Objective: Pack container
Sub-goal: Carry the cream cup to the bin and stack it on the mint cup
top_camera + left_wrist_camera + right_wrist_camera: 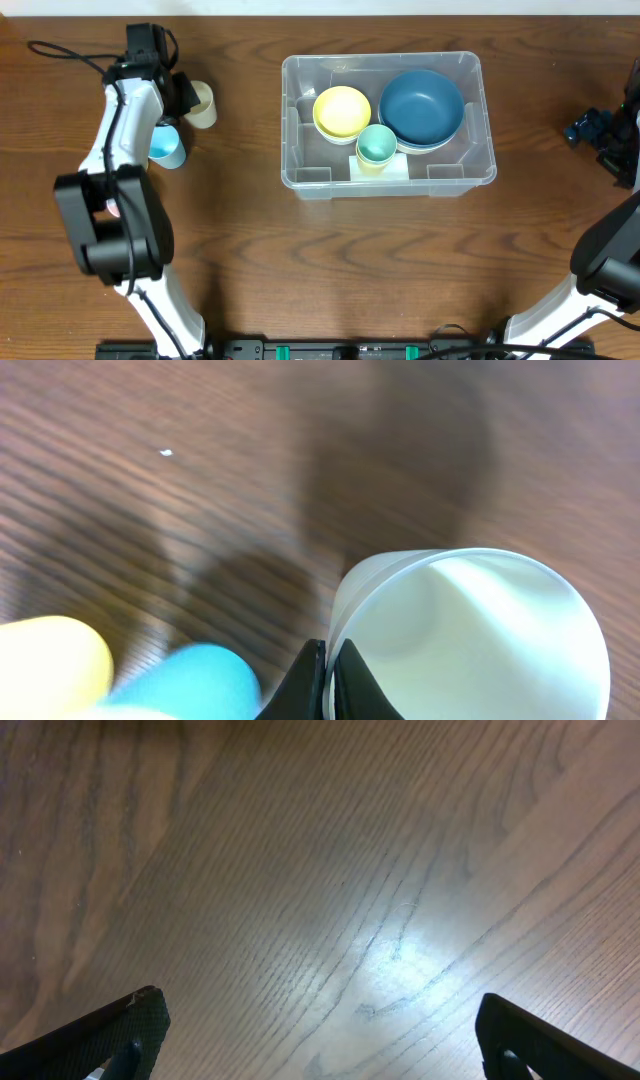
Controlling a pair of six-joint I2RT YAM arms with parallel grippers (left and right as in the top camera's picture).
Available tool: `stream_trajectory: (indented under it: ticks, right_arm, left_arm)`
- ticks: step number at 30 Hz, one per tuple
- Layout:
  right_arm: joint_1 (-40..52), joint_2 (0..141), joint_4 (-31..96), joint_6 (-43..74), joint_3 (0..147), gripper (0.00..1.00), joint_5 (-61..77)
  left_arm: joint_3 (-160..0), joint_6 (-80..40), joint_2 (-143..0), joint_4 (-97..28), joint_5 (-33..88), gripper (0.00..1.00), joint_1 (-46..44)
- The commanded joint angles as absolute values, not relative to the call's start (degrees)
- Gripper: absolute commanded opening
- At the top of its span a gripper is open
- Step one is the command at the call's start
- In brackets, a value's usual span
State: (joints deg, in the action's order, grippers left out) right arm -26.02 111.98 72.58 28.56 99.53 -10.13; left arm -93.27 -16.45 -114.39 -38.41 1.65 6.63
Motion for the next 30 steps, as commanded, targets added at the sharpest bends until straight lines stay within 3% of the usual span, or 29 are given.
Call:
stream_trajectory:
  ticks: [1,6,12,19,30]
  right_arm:
    - [-25.9,111.7,72.6,29.8,99.3,0.99,-10.9]
    - [-25.9,111.7,72.6,29.8,99.3,0.99,-10.9]
    - [-25.9,111.7,72.6,29.8,99.3,0.99,-10.9]
    - [-25.9,111.7,72.6,29.8,99.3,0.99,-10.9]
    - [-25.9,111.7,72.6,29.8,99.3,0.99,-10.9]
  left_arm:
    - [-93.7,-16.2,-104.3,-39.5,12.4,0.06,4.8]
    - [-93.7,-16.1,-94.2,-44.1,16.5,0.06,-0.7]
    - [-93.7,-13.0,-87.9,-47.3,16.4,0.06,-13.7]
    - [-93.7,-12.7,-91.2,-47.0,9.8,0.06,-27.1]
    - [-93.7,-12.6,-100.7,-44.6,8.9,0.06,-34.6]
